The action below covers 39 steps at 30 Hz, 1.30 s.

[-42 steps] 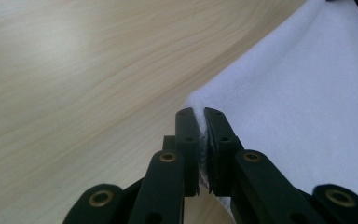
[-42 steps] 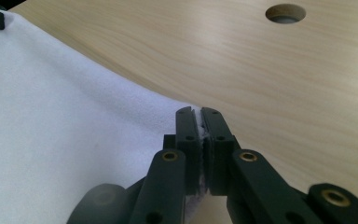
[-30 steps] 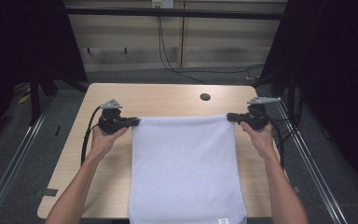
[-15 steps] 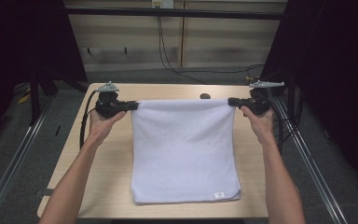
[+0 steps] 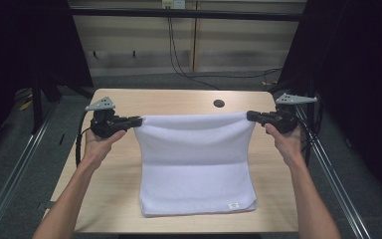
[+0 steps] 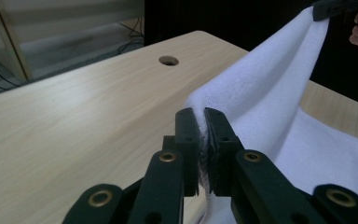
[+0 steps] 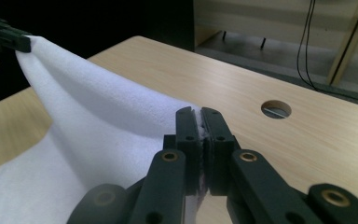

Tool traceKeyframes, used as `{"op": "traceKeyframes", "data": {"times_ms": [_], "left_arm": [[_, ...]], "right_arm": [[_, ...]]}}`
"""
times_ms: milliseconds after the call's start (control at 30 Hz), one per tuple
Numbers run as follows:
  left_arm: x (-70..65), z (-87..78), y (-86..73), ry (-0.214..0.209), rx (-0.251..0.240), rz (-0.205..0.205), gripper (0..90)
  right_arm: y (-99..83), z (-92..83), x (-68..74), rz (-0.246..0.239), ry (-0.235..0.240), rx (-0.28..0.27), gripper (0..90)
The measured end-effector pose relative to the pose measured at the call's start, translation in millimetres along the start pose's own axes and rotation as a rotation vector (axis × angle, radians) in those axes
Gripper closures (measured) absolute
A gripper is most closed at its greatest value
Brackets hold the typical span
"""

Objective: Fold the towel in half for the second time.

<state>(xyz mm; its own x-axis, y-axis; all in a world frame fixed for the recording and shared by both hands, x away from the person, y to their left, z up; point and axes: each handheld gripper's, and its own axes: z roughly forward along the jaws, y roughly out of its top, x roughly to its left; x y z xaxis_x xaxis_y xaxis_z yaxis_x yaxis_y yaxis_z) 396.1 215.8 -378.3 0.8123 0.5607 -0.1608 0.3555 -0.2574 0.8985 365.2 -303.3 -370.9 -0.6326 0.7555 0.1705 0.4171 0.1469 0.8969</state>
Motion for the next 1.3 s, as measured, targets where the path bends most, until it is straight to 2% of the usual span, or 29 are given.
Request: {"op": "traceKeyframes", "data": {"times_ms": [33, 67, 167, 267, 333, 367, 400, 433, 467, 500, 533, 567, 600, 767, 867, 967, 1033, 1167, 1200, 1233, 1267, 1300], "left_arm": [[0.0, 0.0, 0.0, 0.000, 0.000, 0.000, 85.1], [-6.7, -3.0, 0.8, 0.002, 0.004, 0.009, 85.1], [-12.8, -5.0, -3.9, -0.012, 0.005, 0.018, 85.1], [-22.8, -6.8, -27.5, -0.031, 0.014, 0.001, 85.0], [-26.8, -7.1, -39.0, -0.048, 0.021, -0.016, 85.0], [-26.8, -7.1, -39.0, -0.048, 0.021, -0.016, 85.0], [-33.9, -9.4, -52.8, -0.067, 0.019, -0.014, 85.0], [-33.9, -9.4, -52.8, -0.067, 0.019, -0.014, 85.0], [-40.5, -10.6, -65.1, -0.070, 0.032, -0.012, 85.0], [-45.3, -10.3, -69.8, -0.080, 0.062, -0.001, 85.0], [-48.3, -10.8, -71.6, -0.081, 0.078, 0.012, 84.9], [-48.3, -10.8, -71.6, -0.081, 0.078, 0.012, 84.8], [-56.9, -14.4, -75.9, -0.103, 0.086, 0.018, 84.8], [-73.0, -22.7, -86.3, -0.111, 0.126, 0.040, 84.7], [-80.4, -27.2, -92.9, -0.137, 0.133, 0.029, 84.7], [-88.0, -25.6, -104.5, -0.167, 0.205, 0.052, 84.3], [-92.1, -22.8, -113.7, -0.183, 0.238, 0.047, 84.2], [-100.9, -20.9, -125.7, -0.219, 0.302, 0.062, 82.8], [-102.6, -21.9, -127.4, -0.217, 0.310, 0.065, 80.8], [-102.6, -21.9, -127.4, -0.217, 0.310, 0.065, 79.3], [-105.1, -24.2, -130.7, -0.228, 0.317, 0.060, 79.3], [-109.5, -26.5, -136.6, -0.260, 0.326, 0.055, 78.3]], "right_arm": [[1.1, -3.6, 1.4, -0.006, 0.005, -0.011, 86.9], [1.9, -7.2, 3.6, -0.010, 0.010, -0.022, 86.9], [0.1, -10.2, 7.0, -0.022, 0.018, -0.018, 86.9], [-17.0, -13.2, 10.4, -0.029, 0.034, 0.015, 86.8], [-29.2, -16.2, 12.1, -0.019, 0.047, 0.017, 86.8], [-29.2, -16.2, 12.1, -0.019, 0.047, 0.017, 86.8], [-44.4, -20.1, 17.7, 0.010, 0.060, 0.021, 86.6], [-44.4, -20.1, 17.7, 0.010, 0.060, 0.021, 86.6], [-58.2, -24.1, 24.1, 0.007, 0.078, 0.032, 86.6], [-63.2, -25.6, 26.1, 0.010, 0.086, 0.036, 86.6], [-70.8, -27.9, 28.6, 0.015, 0.091, 0.054, 86.6], [-70.8, -27.9, 28.6, 0.015, 0.091, 0.054, 86.6], [-80.2, -32.2, 32.7, 0.007, 0.088, 0.091, 86.5], [-96.6, -47.6, 44.5, 0.006, 0.112, 0.109, 86.2], [-104.8, -55.0, 54.2, -0.010, 0.124, 0.124, 86.0], [-117.4, -59.6, 64.0, -0.022, 0.136, 0.170, 85.3], [-128.6, -60.3, 67.7, -0.026, 0.154, 0.216, 84.1], [-152.0, -61.4, 74.7, -0.020, 0.191, 0.307, 79.4], [-158.4, -61.7, 76.5, -0.013, 0.206, 0.337, 77.1], [-158.4, -61.7, 76.5, -0.013, 0.206, 0.337, 77.1], [-161.7, -62.5, 78.0, -0.014, 0.208, 0.350, 75.4], [-168.0, -65.8, 81.9, -0.007, 0.213, 0.372, 71.7]]}}
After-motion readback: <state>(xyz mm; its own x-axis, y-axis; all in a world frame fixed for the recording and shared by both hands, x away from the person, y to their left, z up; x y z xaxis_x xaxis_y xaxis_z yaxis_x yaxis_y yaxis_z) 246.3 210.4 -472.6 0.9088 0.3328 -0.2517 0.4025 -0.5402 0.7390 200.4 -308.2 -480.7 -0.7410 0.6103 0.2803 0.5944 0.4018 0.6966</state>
